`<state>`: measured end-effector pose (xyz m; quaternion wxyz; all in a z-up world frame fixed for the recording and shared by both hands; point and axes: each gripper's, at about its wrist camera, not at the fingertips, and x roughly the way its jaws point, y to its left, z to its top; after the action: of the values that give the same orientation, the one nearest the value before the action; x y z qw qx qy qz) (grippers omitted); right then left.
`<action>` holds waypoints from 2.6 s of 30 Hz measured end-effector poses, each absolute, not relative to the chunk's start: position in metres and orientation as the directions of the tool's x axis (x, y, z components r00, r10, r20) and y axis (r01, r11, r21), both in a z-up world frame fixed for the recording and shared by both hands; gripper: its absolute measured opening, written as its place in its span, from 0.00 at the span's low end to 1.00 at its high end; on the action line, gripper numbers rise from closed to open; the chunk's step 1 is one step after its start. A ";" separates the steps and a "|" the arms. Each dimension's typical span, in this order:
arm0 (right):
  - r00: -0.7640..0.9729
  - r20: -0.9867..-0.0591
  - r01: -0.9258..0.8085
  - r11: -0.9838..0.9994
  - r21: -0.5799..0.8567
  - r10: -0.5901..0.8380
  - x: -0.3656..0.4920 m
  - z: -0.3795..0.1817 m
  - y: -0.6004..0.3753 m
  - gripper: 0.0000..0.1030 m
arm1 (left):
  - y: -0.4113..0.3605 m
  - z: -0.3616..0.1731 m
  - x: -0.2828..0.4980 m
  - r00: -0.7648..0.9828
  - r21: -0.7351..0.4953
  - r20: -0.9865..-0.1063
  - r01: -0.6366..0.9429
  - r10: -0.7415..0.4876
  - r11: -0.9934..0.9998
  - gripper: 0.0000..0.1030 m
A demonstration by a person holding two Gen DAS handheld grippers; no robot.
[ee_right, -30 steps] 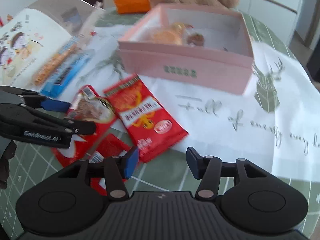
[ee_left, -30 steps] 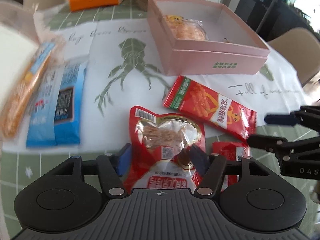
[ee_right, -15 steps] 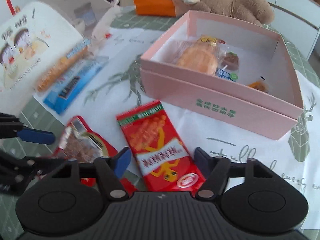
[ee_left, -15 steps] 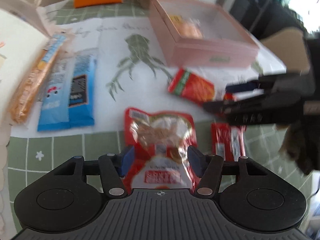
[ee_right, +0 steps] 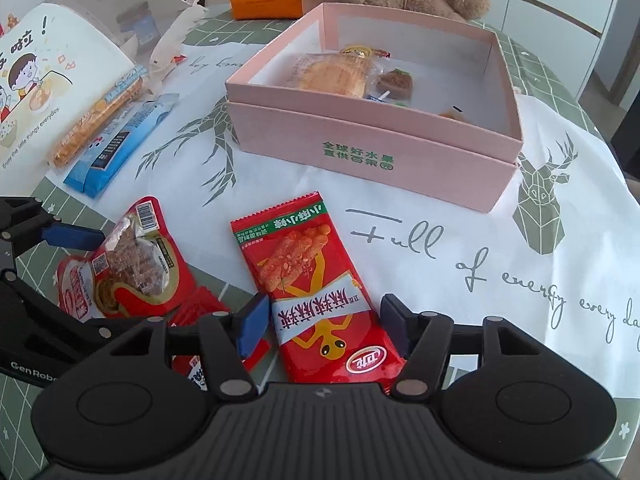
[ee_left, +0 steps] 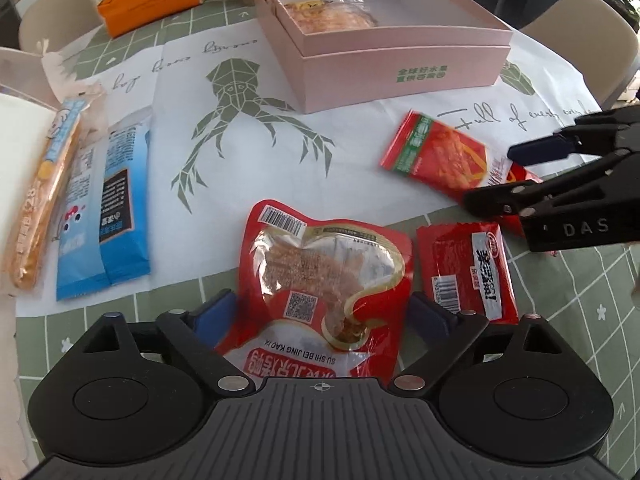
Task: Organize snacks
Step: 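Grasp the red spicy-strip packet with the right gripper while the left holds the meat bag, then carry both red snacks over the pink box and open both grippers, then grasp the orange-wrapped bread stick with the left gripper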
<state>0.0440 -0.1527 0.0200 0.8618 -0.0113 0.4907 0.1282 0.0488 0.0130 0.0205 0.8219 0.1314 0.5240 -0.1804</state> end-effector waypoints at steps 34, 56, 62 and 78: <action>0.636 -0.725 -0.167 0.964 0.206 0.265 0.051 0.160 -0.203 0.44 | -0.003 0.189 0.127 0.502 -0.282 -0.685 0.486 -0.528 0.827 0.60; 0.489 -0.849 0.059 0.963 0.262 0.201 0.158 0.100 -0.209 0.60 | 0.036 0.105 0.182 0.478 -0.211 -0.788 0.383 -0.388 0.899 0.60; 0.480 -0.856 -0.041 0.980 0.195 0.191 0.080 0.071 -0.169 0.60 | 0.085 0.088 0.145 0.558 -0.065 -0.797 0.303 -0.232 0.951 0.60; 0.429 -0.886 -0.094 0.984 0.151 0.177 0.006 0.024 -0.117 0.65 | 0.158 0.050 0.160 0.567 0.102 -0.823 0.088 0.034 0.991 0.59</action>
<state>0.0061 -0.1174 0.0237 0.8443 0.0391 0.5283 0.0804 0.1602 0.1584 0.0501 0.8827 0.0658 0.4650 -0.0153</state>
